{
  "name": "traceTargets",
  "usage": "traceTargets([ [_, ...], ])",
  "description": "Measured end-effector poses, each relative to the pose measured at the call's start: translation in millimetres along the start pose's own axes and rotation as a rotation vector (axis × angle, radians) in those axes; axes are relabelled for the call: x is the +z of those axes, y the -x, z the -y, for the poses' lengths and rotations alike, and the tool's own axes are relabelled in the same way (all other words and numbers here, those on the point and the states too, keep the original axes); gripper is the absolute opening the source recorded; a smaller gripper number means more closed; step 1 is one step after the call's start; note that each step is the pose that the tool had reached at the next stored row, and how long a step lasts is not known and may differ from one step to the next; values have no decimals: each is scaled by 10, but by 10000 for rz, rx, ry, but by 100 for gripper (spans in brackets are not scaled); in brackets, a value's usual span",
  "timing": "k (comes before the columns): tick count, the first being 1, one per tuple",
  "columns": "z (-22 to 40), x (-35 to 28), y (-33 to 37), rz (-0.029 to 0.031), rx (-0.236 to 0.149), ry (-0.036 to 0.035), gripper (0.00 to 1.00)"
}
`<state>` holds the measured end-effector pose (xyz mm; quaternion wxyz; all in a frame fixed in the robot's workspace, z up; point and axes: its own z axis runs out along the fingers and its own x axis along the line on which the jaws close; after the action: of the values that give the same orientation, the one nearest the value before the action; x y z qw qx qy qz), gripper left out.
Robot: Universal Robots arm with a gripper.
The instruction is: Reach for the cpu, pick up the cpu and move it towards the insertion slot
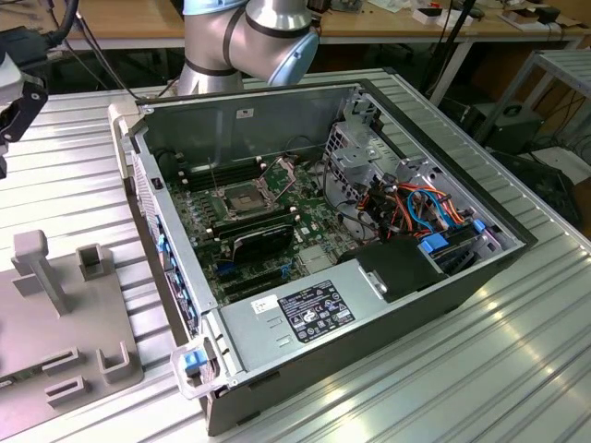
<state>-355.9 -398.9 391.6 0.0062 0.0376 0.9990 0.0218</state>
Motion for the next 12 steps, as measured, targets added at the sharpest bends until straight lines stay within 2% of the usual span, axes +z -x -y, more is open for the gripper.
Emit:
traceTargets([
  [12, 21, -2, -184, 0, -1, 0, 11],
])
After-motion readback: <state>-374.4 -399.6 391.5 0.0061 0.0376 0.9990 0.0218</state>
